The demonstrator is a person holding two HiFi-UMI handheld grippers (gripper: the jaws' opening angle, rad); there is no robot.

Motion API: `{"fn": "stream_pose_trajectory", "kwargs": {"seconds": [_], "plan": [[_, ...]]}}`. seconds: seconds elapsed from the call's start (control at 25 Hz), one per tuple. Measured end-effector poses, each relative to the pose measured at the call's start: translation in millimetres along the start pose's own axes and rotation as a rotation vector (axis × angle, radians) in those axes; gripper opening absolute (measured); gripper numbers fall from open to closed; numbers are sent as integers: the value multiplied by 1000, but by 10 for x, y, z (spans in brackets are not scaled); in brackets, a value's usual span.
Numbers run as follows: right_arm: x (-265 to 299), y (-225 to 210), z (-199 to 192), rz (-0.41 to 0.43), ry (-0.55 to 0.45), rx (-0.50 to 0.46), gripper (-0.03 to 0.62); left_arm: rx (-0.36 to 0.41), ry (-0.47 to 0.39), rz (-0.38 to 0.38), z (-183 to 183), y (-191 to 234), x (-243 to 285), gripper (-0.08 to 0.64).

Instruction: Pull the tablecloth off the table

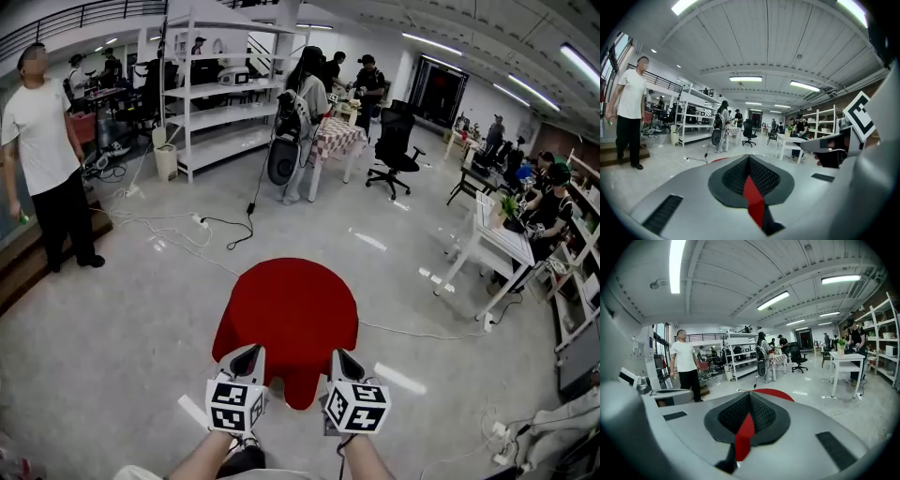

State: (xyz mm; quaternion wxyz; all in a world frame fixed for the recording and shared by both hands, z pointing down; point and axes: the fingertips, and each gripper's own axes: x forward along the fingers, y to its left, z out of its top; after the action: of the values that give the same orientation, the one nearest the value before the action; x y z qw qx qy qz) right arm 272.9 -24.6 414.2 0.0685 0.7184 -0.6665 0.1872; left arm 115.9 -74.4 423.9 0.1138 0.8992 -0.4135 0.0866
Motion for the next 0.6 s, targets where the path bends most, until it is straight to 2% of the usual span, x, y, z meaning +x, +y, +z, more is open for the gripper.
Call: {"fn": "stream_pose_trajectory", "kwargs": {"seconds": [0.6], "plan": [[1098,-60,224,-21,42,32,25,3,55,-1,161,694,924,15]]}}
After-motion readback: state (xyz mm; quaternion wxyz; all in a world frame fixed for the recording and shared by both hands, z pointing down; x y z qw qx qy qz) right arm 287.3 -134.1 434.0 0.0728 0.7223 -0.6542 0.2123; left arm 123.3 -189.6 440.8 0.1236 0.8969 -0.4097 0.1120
